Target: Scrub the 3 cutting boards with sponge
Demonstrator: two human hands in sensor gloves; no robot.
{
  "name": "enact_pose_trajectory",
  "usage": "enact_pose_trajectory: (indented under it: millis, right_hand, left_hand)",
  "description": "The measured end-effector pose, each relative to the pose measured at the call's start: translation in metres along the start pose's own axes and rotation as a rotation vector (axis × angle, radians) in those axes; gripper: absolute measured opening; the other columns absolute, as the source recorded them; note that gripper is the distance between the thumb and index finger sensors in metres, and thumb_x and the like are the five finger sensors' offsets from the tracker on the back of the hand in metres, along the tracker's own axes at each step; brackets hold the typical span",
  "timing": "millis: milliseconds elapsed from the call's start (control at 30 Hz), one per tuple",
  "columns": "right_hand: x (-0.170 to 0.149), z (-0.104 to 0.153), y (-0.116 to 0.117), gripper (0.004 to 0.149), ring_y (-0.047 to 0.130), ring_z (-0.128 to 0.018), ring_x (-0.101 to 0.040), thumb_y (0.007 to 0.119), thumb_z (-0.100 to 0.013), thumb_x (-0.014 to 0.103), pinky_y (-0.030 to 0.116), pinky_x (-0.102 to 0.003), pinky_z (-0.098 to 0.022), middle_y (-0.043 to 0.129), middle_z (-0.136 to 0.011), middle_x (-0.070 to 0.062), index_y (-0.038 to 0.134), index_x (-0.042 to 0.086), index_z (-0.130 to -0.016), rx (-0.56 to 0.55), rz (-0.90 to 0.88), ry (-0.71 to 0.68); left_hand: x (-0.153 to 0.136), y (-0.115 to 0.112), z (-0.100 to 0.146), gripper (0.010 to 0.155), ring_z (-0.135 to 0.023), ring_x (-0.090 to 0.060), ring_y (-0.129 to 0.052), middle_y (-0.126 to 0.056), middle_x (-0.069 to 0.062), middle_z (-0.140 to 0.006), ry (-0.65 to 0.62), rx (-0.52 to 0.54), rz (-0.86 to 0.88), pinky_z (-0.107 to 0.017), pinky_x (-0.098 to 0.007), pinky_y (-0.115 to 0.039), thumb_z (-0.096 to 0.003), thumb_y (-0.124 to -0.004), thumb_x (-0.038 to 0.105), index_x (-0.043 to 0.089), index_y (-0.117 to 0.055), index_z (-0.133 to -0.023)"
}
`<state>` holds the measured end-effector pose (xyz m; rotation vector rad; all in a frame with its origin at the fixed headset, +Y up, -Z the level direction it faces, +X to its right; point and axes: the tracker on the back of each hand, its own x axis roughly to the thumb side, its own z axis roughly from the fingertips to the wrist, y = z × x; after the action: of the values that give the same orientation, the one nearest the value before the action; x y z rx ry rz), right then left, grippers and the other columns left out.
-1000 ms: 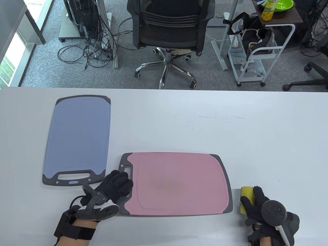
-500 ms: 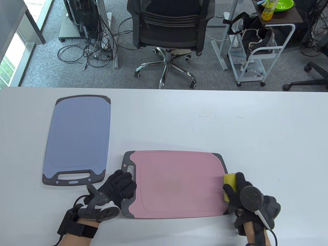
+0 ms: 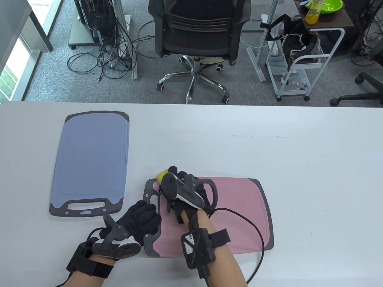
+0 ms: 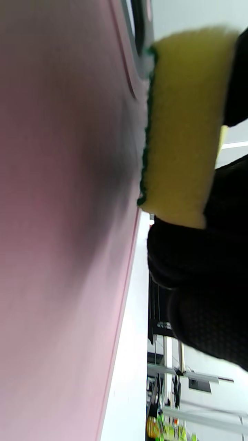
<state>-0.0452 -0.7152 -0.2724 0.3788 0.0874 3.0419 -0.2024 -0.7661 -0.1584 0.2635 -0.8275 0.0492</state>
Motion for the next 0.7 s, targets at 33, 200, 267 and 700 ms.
enact_pose_trajectory:
  millis: [33, 200, 267, 700]
  right_hand:
    - [-0.001, -0.002, 0.002, 0.072, 0.091, -0.06, -0.027, 0.073, -0.048, 0.058, 0.078, -0.048, -0.051, 0.085, -0.082, -0.01, 0.063, 0.014, -0.105, 0.038, 0.042, 0.01]
    - [-0.075, 0.003, 0.017, 0.071, 0.092, -0.059, -0.026, 0.071, -0.048, 0.058, 0.078, -0.048, -0.05, 0.086, -0.08, -0.009, 0.063, 0.014, -0.104, 0.046, 0.118, 0.172]
    - [-0.132, 0.014, 0.024, 0.071, 0.091, -0.059, -0.026, 0.071, -0.048, 0.057, 0.077, -0.048, -0.05, 0.085, -0.08, -0.009, 0.063, 0.014, -0.104, 0.081, 0.079, 0.309]
    - [-0.197, 0.048, 0.029, 0.071, 0.091, -0.057, -0.027, 0.071, -0.05, 0.055, 0.077, -0.048, -0.049, 0.084, -0.078, -0.013, 0.063, 0.01, -0.103, 0.085, 0.003, 0.406]
  left_hand:
    - [0.0, 0.0, 0.0, 0.047, -0.103, -0.021, -0.073, -0.071, 0.008, -0.098, 0.0, 0.001, 0.0, -0.08, -0.052, -0.059, -0.0575, -0.081, 0.044, 0.031, -0.061, -0.098]
    - [0.0, 0.0, 0.0, 0.047, -0.103, -0.021, -0.074, -0.072, 0.008, -0.098, 0.0, -0.004, 0.0, -0.08, -0.052, -0.06, -0.057, -0.081, 0.044, 0.032, -0.061, -0.097]
    - [0.0, -0.001, -0.001, 0.047, -0.103, -0.021, -0.075, -0.072, 0.009, -0.098, 0.002, -0.014, -0.005, -0.079, -0.053, -0.061, -0.0567, -0.082, 0.045, 0.032, -0.062, -0.097]
    - [0.001, -0.001, -0.002, 0.047, -0.103, -0.021, -0.074, -0.072, 0.009, -0.098, 0.009, -0.015, -0.007, -0.08, -0.053, -0.059, -0.057, -0.082, 0.044, 0.032, -0.061, -0.097]
